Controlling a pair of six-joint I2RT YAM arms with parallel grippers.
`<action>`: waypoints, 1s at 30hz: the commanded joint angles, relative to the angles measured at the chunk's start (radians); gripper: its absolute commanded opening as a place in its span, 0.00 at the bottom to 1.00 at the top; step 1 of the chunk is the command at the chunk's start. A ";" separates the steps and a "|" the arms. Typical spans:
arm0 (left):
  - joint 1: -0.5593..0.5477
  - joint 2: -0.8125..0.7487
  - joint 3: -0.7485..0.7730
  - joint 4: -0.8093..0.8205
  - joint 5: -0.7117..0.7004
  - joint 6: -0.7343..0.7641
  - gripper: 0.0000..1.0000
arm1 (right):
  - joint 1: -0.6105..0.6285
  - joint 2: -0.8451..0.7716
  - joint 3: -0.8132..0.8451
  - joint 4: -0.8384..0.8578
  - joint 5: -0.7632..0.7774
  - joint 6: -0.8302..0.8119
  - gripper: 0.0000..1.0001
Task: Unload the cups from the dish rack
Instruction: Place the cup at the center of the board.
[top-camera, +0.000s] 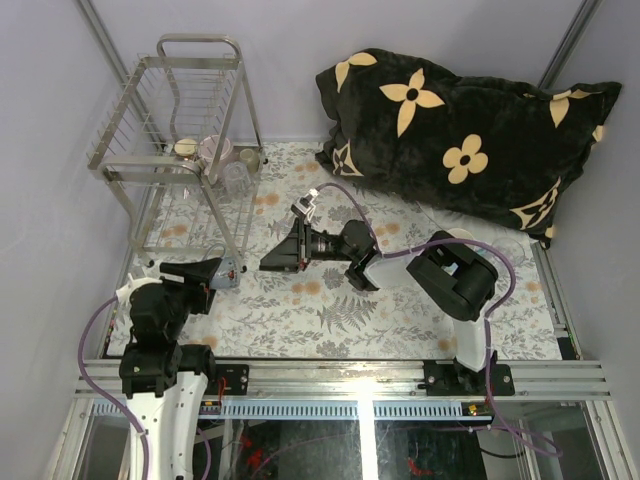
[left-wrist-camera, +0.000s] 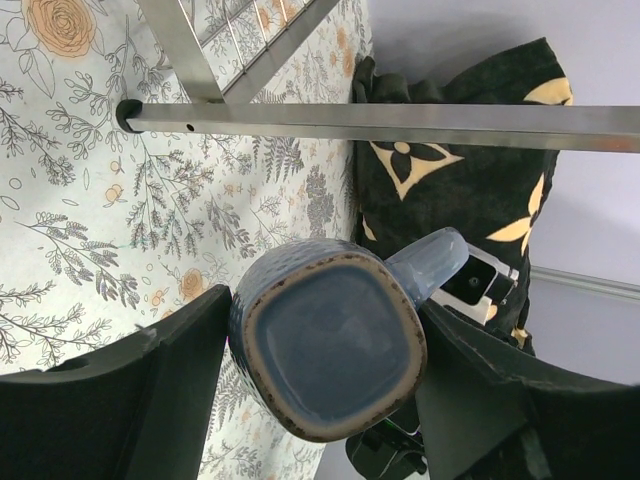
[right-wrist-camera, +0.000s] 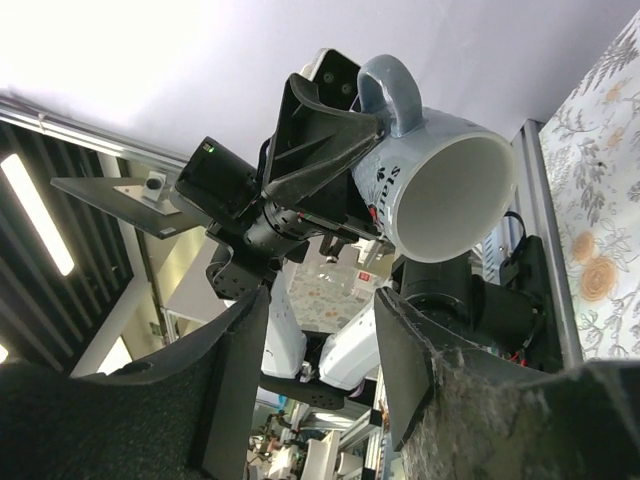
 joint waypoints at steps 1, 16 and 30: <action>-0.004 0.001 0.048 0.061 0.039 0.033 0.00 | 0.024 0.023 0.076 0.094 -0.009 0.057 0.53; -0.003 0.002 0.074 0.066 0.047 0.067 0.00 | 0.074 0.110 0.176 0.033 -0.006 0.078 0.53; -0.003 0.004 0.070 0.072 0.079 0.075 0.00 | 0.087 0.166 0.261 -0.037 -0.024 0.064 0.53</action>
